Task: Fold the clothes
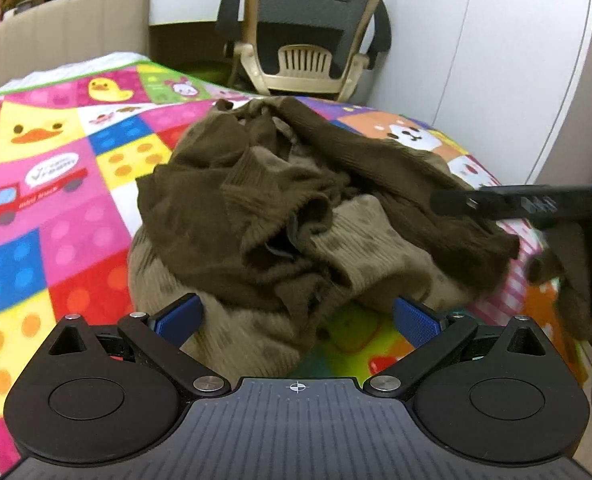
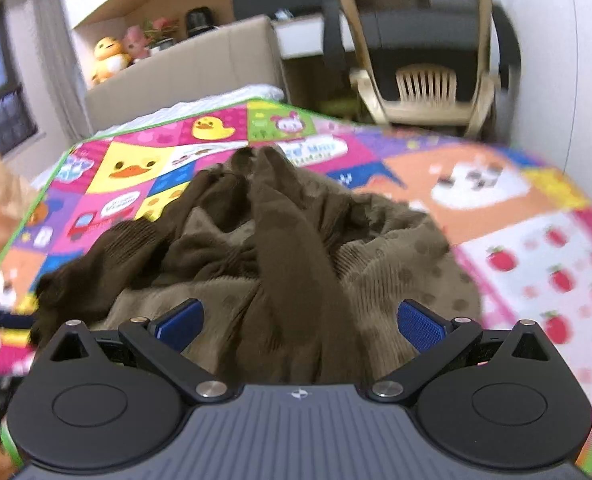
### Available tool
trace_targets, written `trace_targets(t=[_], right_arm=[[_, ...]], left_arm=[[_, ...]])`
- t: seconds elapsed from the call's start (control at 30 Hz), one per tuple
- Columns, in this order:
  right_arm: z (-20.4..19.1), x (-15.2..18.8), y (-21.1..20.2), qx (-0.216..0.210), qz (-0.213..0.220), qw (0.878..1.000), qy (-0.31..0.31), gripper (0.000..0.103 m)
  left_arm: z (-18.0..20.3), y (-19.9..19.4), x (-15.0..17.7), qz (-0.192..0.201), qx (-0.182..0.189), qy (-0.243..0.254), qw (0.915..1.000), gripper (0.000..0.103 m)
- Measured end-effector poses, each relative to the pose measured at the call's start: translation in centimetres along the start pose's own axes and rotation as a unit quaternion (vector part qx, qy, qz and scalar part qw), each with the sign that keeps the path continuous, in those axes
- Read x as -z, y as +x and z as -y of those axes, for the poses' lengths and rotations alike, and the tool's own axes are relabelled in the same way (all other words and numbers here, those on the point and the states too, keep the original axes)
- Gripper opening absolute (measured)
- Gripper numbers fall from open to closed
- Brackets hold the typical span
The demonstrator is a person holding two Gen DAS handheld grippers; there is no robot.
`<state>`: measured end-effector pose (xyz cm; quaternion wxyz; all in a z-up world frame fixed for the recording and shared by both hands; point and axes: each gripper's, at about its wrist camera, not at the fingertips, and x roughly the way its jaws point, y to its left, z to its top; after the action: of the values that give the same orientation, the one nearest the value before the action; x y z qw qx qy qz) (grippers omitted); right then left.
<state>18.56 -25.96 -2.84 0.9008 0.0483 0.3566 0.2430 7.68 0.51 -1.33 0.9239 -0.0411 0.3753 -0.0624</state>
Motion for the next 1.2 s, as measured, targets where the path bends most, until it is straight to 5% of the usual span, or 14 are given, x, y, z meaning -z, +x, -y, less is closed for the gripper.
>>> trace_targets(t=[0.17,0.53,0.67,0.8,0.9,0.97,1.0,1.03,1.13,1.2], right_arm=[[0.6,0.9,3.8,-0.046,-0.047,0.996,0.054,0.103],[-6.3,6.2,-0.7,-0.108,-0.088,0.99,-0.012,0.103],[-6.4,6.1,-0.7,-0.092,-0.081,0.992,0.011,0.103],[-6.7,5.7,-1.0,-0.081,-0.087,0.992,-0.035,0.103],[-7.1,5.2,-3.0,-0.053,-0.034,0.994,-0.085,0.103],[-7.6,4.5,-4.4,-0.026,0.013,0.991,-0.132,0.103],[-7.8,4.0,-4.8,-0.016,0.028,0.988,-0.152,0.103],[-8.2,3.4,-5.0,-0.008,0.041,0.984,-0.173,0.103],[-9.1,1.4,-3.9,0.0,0.042,0.975,-0.217,0.101],[-9.1,0.3,-2.0,-0.003,0.005,0.974,-0.225,0.083]], left_arm=[[-2.3,0.5,-0.6,0.006,0.007,-0.01,0.9999,0.103],[-9.8,-4.1,-1.6,0.083,0.083,-0.083,0.9896,0.103],[-7.7,-2.1,-2.8,0.071,0.08,-0.046,0.9932,0.103],[-6.1,1.6,-3.0,0.027,0.047,-0.01,0.9985,0.103],[-6.4,2.7,-2.6,0.006,0.022,-0.006,0.9997,0.102],[-6.8,2.6,-2.3,0.004,0.011,-0.001,0.9999,0.088],[-6.9,2.5,-2.4,0.005,0.01,0.003,0.9999,0.058],[-7.0,2.5,-2.5,0.004,0.012,0.006,0.9999,0.047],[-6.8,2.4,-3.2,0.016,0.015,0.027,0.9994,0.022],[-6.7,2.3,-3.7,0.029,0.008,0.046,0.9985,0.016]])
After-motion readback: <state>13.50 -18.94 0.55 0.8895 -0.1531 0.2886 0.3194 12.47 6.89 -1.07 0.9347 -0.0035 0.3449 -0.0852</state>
